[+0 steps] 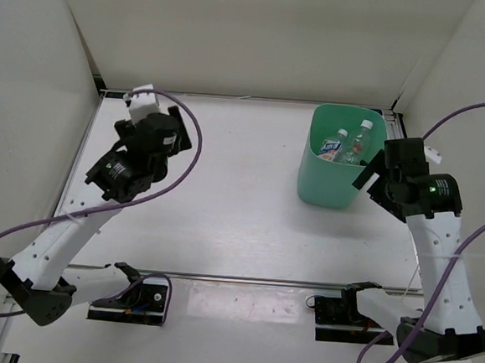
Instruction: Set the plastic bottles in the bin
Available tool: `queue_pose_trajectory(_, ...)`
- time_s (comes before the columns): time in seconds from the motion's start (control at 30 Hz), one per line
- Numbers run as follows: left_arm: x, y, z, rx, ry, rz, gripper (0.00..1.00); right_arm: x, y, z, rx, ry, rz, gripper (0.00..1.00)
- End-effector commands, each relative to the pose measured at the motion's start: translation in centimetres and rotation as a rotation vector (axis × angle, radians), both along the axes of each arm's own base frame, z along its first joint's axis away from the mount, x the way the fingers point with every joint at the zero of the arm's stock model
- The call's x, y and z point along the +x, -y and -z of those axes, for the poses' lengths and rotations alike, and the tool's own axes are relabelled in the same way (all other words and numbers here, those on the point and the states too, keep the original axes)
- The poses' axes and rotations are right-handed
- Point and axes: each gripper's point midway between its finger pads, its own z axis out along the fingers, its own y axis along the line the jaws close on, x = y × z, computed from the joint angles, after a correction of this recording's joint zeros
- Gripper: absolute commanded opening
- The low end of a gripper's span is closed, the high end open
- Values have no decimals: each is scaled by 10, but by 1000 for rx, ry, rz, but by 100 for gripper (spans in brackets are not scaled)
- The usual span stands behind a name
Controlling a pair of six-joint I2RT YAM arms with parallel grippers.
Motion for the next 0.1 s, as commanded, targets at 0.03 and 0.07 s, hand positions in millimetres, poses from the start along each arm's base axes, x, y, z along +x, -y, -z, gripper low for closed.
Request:
queue_pose_trajectory(0.03,-37,-102,68,309,-158,-420,100,-10,8,-4,-44,18,-32,100)
queue_pose_trajectory(0.07,-45,-114,74,315,-161,-477,100,-14,13,-5,-60,35,-18,100)
